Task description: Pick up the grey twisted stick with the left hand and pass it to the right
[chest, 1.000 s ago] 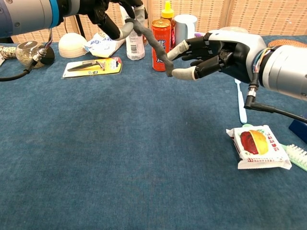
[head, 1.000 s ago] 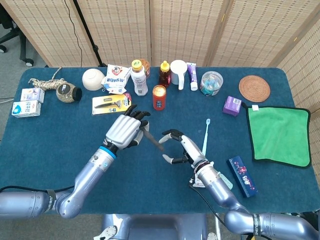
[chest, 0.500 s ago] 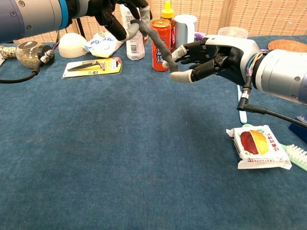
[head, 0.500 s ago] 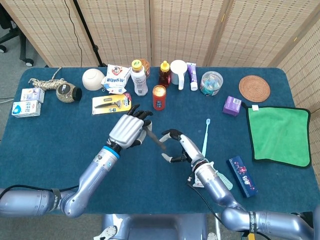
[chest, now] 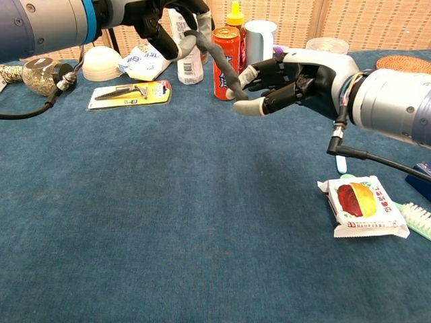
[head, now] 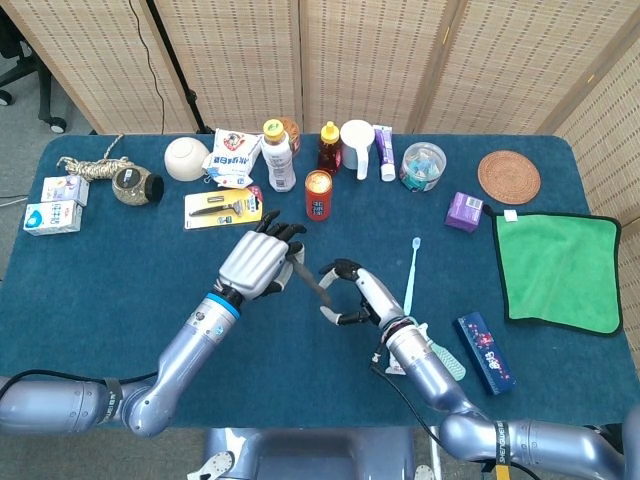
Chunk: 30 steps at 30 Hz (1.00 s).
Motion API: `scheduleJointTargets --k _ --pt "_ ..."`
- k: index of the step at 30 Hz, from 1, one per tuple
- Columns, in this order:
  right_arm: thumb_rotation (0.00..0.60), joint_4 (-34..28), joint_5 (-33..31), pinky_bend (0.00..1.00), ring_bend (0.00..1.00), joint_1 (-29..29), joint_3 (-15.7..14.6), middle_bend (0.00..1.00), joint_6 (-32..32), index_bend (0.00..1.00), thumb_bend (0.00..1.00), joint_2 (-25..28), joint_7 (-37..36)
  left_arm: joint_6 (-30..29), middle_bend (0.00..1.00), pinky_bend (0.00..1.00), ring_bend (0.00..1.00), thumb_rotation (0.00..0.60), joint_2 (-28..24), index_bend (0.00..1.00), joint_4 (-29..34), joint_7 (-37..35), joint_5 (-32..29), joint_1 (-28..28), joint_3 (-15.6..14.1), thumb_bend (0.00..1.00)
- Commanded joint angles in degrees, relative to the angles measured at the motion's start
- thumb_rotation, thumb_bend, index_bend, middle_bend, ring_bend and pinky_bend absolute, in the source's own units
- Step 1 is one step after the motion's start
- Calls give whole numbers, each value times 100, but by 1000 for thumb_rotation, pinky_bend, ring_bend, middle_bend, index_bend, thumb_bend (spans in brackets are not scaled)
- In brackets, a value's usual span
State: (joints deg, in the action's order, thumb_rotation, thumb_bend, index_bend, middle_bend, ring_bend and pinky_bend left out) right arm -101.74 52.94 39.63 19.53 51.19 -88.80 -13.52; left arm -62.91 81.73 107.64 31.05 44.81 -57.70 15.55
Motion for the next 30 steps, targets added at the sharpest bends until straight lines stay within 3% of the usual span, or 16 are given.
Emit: scheduleJointTargets --k 1,30 --pt "600 21 -22 0 95 17 5 257 -16 458 338 -19 4 -3 219 0 187 600 6 668 1 2 -8 -6 -4 595" --pt "600 75 -33 6 160 11 22 314 -44 484 349 -9 -52 2 219 0 183 600 -49 669 80 11 -17 -50 -50 594"
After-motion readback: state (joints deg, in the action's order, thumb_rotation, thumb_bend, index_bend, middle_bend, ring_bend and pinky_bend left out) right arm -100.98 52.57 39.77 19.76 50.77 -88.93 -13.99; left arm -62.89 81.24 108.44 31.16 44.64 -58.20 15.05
